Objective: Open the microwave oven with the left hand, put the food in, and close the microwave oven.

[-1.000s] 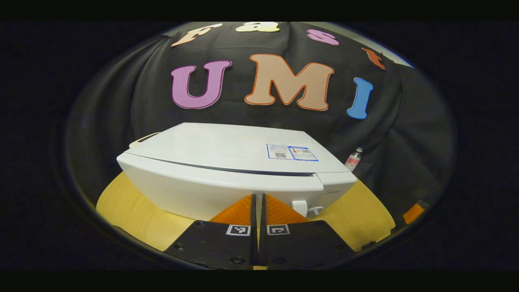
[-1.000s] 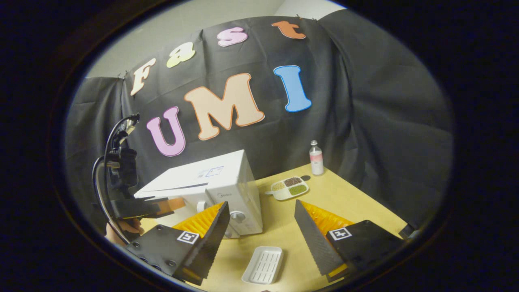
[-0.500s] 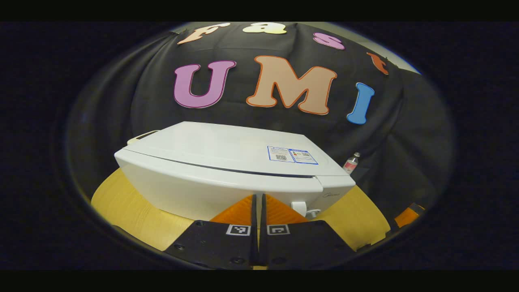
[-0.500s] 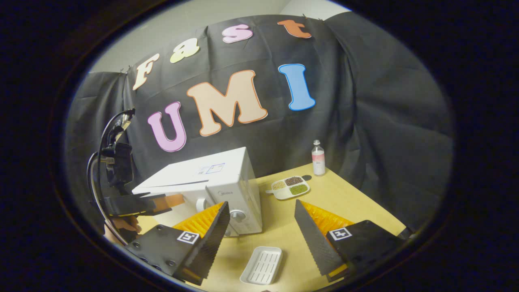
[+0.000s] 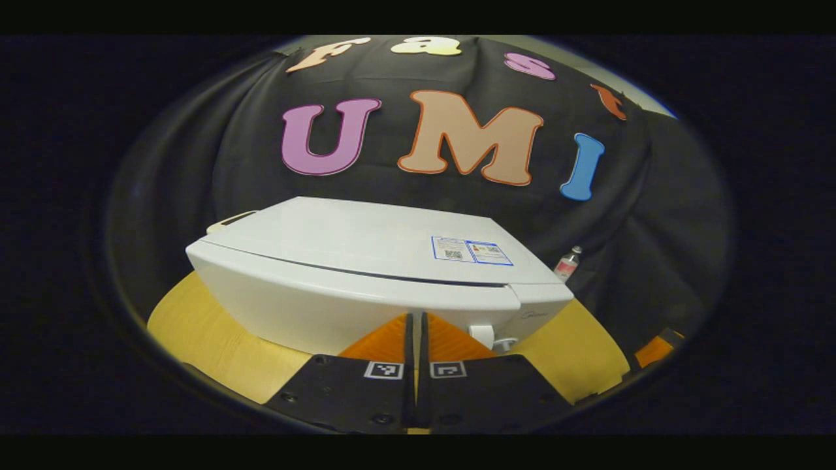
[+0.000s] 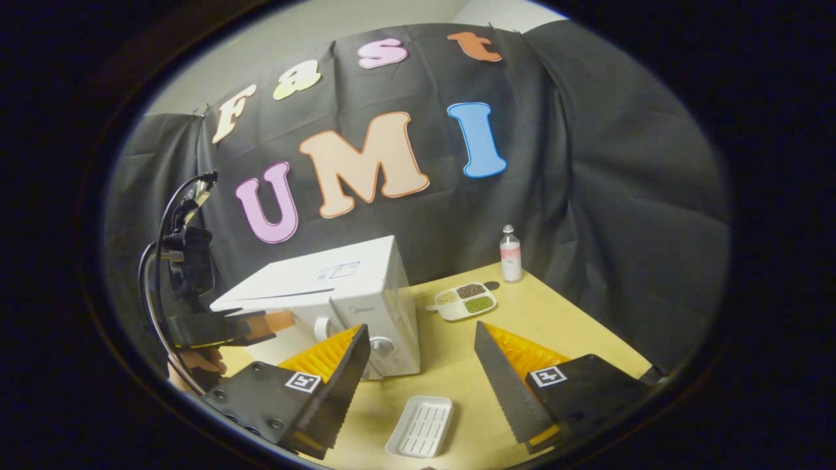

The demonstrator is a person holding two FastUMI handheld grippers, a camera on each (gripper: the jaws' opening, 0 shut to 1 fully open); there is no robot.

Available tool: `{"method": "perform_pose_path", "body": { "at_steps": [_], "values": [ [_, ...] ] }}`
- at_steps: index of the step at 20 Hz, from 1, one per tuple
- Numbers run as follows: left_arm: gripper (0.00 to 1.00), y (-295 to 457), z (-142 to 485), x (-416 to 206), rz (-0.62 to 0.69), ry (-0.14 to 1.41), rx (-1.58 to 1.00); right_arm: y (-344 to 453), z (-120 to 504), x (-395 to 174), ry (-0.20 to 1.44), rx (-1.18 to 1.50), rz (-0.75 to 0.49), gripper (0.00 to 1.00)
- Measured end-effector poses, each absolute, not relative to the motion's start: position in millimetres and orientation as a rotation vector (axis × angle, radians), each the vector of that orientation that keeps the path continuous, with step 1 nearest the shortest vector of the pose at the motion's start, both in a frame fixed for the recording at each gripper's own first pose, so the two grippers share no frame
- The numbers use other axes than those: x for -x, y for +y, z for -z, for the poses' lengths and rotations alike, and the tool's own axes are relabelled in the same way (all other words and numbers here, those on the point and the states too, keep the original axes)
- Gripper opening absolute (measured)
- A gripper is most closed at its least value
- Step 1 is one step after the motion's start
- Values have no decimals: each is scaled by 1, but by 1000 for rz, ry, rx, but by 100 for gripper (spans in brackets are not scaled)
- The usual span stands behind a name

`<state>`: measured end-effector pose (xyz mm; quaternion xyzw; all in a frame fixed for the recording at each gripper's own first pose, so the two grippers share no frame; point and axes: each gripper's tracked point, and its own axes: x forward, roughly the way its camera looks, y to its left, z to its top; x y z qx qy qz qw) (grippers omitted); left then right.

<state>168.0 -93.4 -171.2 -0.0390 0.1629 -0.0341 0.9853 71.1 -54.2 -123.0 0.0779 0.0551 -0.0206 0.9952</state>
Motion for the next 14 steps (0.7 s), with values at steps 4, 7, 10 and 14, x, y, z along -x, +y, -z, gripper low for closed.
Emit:
{"method": "perform_pose_path", "body": {
  "at_steps": [4,7,10,14],
  "values": [
    [0,-90,172,-174,52,293,114,-52,119,-70,95,-146,37,91],
    [0,-89,172,-175,68,294,89,-49,115,-67,82,-129,28,91],
    [1,-89,171,-176,65,290,93,-47,115,-63,87,-106,24,91],
    [1,-91,171,-171,70,299,73,-48,110,-52,76,-99,23,91]
  ]
}}
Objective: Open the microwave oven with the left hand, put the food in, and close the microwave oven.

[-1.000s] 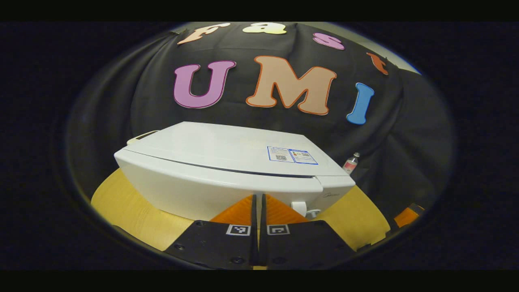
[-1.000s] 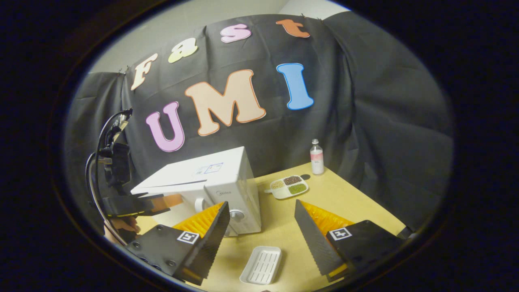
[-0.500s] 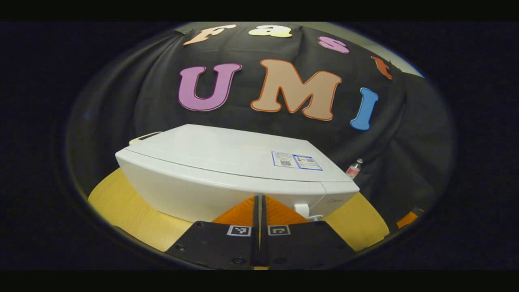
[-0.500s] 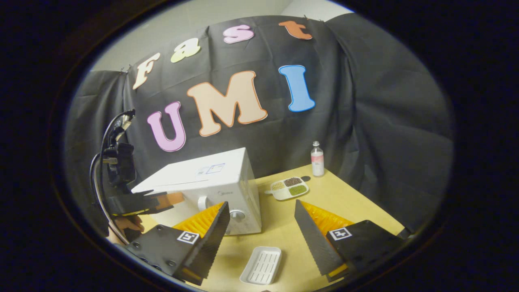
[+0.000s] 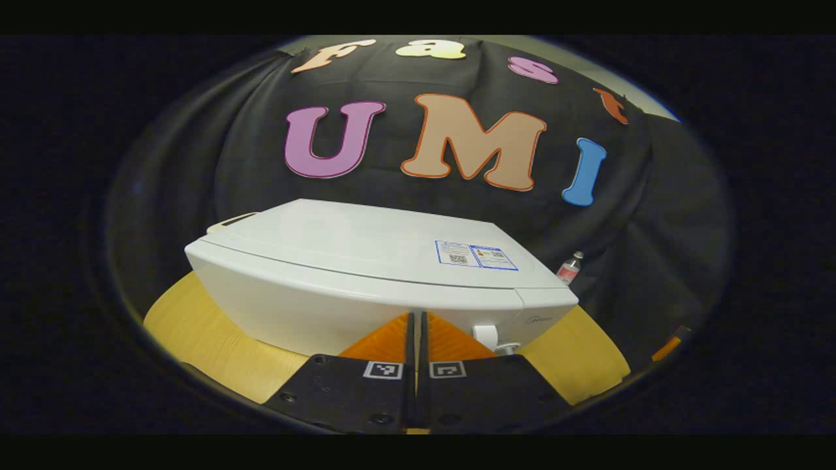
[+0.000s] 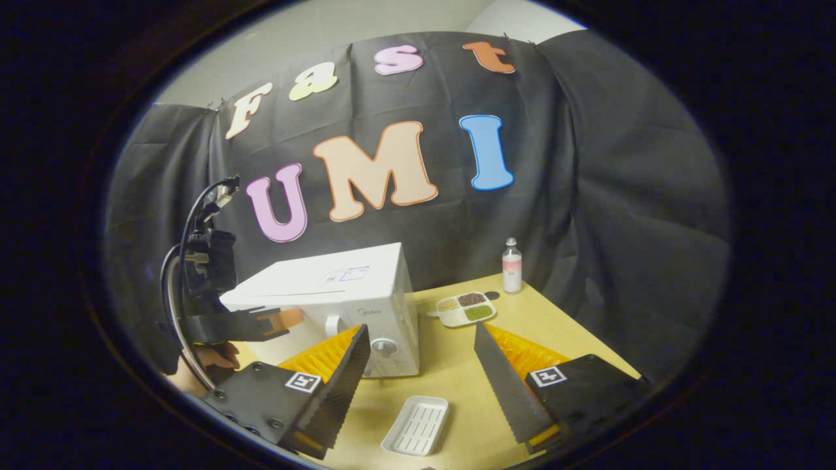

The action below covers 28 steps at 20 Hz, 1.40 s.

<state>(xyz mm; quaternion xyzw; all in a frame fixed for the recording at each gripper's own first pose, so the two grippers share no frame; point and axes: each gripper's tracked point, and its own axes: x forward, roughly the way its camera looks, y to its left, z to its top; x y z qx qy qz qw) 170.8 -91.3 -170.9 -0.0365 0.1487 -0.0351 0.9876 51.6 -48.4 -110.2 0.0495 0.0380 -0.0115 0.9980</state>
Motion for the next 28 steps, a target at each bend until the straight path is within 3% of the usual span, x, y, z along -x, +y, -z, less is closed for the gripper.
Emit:
{"method": "perform_pose_path", "body": {
  "at_steps": [4,5,6,8,9,10,12,13,17,20,28],
  "values": [
    [1,-87,159,-149,84,270,116,-49,114,-47,94,-99,13,92],
    [5,-80,158,-144,73,261,112,-47,114,-47,97,-105,3,92],
    [1,-72,153,-137,57,250,101,-42,117,-47,105,-109,-16,100],
    [3,-58,142,-122,33,220,92,-34,125,-48,132,-105,-47,100],
    [19,-51,138,-114,19,208,88,-32,128,-48,144,-98,-55,100],
    [20,-42,134,-106,0,199,77,-32,127,-47,148,-93,-62,91],
    [35,-29,131,-88,-32,193,41,-30,126,-47,147,-89,-72,91],
    [49,-22,130,-81,-45,187,26,-29,126,-47,150,-88,-76,91],
    [69,-9,124,-52,-76,188,-3,-22,123,-45,159,-101,-102,92],
    [96,5,116,-32,-116,181,-34,-11,109,-41,145,-98,-142,92],
    [96,24,54,-14,-190,49,-9,13,33,-35,-28,-42,-203,91]
  ]
}}
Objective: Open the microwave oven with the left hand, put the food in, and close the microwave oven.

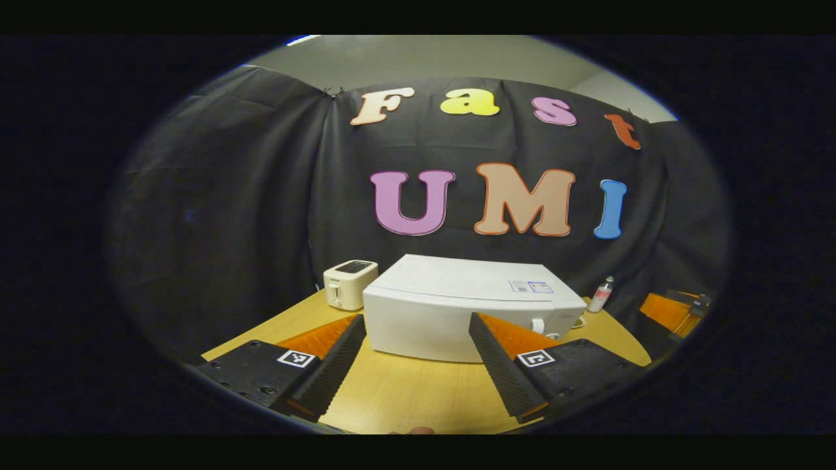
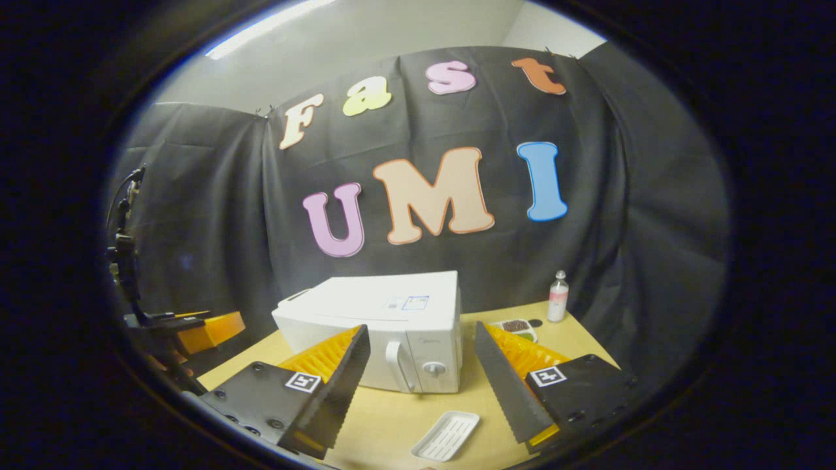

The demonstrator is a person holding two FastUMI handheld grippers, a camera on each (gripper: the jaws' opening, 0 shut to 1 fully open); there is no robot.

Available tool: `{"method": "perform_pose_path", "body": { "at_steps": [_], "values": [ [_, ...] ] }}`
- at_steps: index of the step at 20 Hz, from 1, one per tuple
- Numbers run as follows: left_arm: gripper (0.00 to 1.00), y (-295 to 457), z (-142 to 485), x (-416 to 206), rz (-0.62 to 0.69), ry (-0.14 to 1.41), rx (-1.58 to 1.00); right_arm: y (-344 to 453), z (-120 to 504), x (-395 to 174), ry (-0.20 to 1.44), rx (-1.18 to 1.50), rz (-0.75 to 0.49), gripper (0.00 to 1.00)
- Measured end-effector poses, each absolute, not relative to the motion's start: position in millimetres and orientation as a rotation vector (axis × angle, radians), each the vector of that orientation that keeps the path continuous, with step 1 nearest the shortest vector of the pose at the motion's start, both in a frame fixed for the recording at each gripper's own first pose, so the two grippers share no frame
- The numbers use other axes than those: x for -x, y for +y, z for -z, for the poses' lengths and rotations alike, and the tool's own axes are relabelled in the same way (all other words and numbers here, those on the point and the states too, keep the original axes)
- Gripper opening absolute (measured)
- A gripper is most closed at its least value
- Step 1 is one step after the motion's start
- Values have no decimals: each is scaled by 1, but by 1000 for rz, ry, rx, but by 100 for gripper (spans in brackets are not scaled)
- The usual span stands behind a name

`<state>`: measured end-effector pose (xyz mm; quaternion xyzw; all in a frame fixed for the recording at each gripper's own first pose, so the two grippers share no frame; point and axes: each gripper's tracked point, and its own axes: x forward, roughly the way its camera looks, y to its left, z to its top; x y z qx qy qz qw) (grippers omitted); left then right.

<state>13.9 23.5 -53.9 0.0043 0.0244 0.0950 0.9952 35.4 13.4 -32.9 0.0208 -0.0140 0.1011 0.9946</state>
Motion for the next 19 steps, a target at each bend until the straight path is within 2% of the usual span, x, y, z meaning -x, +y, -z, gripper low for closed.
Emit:
{"method": "perform_pose_path", "body": {
  "at_steps": [6,9,12,13,14,19],
  "values": [
    [96,29,37,2,-195,1,-12,12,28,-25,-45,-2,-195,91],
    [99,28,47,6,-194,25,-13,15,35,-17,-19,-37,-207,91],
    [96,29,51,12,-197,38,-7,14,38,-12,-8,-55,-206,91],
    [96,30,52,13,-198,40,-9,13,38,-11,-8,-56,-203,99],
    [96,30,52,14,-199,43,-14,15,35,-10,-13,-61,-203,91],
    [96,31,52,17,-196,48,-26,20,33,-5,-14,-85,-211,91]
  ]
}}
